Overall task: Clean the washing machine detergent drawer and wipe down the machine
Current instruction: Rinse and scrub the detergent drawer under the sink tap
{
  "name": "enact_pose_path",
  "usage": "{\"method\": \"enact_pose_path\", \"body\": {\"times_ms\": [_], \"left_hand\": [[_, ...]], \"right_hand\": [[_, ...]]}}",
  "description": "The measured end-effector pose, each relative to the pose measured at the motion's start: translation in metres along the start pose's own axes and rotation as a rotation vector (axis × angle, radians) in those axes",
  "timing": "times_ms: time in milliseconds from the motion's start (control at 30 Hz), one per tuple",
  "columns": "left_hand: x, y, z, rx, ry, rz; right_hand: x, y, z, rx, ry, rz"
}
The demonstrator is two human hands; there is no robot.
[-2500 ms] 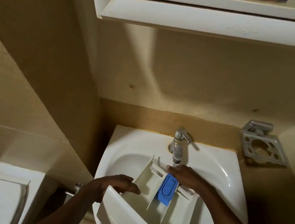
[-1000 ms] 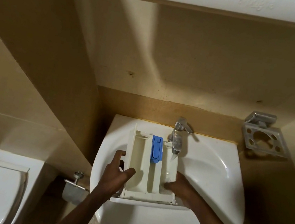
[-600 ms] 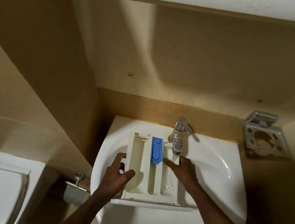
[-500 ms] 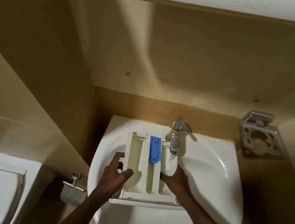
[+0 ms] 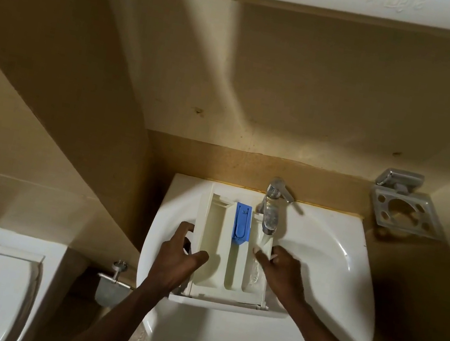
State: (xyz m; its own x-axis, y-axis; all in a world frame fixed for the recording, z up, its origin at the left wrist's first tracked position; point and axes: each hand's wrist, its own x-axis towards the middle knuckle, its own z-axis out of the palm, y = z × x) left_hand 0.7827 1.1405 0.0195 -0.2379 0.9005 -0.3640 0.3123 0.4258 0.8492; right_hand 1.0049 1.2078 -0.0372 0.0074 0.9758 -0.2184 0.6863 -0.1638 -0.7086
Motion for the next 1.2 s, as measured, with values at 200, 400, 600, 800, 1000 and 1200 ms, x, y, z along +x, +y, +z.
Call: {"method": "enact_pose_path", "body": {"times_ms": [200, 400, 600, 800, 1000, 1200], "left_hand": [[-0.003, -0.006, -0.005, 0.034, -0.040, -0.027], [0.007, -0.007, -0.011, -0.074, -0.104, -0.121], [0.013, -0.012, -0.008, -0.096, -0.157, -0.112], [0.014, -0.011, 0.001, -0.149, -0.169, -0.113], [0.010, -0.013, 0.012, -0.175, -0.145, -0.089], [0.008, -0.020, 0.008, -0.156, -0.115, -0.077]], "right_hand": [[0.037, -0.016, -0.008, 0.049, 0.141, 0.000], [0.003, -0.010, 0.014, -0.050, 0.111, -0.028], [-0.007, -0.019, -0.010, -0.082, 0.380, -0.326], [-0.019, -0.019, -0.017, -0.278, 0.187, -0.598], [-0.028, -0.043, -0.004, -0.284, -0.281, -0.065], [-0.047, -0.029, -0.021, -0.345, -0.535, -0.099]]}}
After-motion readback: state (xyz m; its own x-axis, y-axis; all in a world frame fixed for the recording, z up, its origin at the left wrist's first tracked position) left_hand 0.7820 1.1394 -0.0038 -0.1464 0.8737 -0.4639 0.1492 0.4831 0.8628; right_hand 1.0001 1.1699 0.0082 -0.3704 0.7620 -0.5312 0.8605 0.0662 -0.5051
